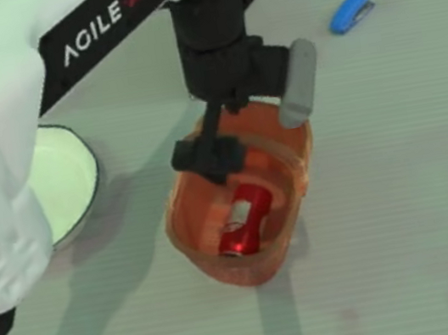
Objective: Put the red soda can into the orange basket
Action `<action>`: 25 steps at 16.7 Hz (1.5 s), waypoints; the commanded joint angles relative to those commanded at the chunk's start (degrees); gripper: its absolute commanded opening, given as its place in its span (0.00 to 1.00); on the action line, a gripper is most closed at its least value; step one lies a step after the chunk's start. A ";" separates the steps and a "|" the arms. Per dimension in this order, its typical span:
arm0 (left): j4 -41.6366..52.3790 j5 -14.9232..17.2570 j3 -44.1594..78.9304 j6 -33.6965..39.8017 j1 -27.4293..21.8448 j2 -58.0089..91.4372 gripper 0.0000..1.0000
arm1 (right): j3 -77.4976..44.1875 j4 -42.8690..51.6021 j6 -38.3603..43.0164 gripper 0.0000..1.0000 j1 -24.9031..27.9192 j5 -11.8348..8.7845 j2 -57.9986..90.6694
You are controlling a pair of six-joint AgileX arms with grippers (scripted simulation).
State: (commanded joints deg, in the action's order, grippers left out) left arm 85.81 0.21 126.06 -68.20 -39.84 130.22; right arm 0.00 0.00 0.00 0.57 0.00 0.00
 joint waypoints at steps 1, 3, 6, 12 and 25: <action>-0.89 0.00 -1.09 0.02 -0.01 -0.20 1.00 | 0.00 0.00 0.00 1.00 0.00 0.00 0.00; -1.67 0.00 -2.05 0.03 -0.01 -0.38 1.00 | 0.00 0.00 0.00 1.00 0.00 0.00 0.00; -1.67 0.00 -2.05 0.03 -0.01 -0.38 1.00 | 0.00 0.00 0.00 1.00 0.00 0.00 0.00; -1.67 0.00 -2.05 0.03 -0.01 -0.38 0.55 | 0.00 0.00 0.00 1.00 0.00 0.00 0.00; -1.67 0.00 -2.05 0.03 -0.01 -0.38 0.00 | 0.00 0.00 0.00 1.00 0.00 0.00 0.00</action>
State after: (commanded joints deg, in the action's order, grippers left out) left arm 84.14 0.21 124.01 -68.17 -39.85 129.84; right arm 0.00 0.00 0.00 0.57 0.00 0.00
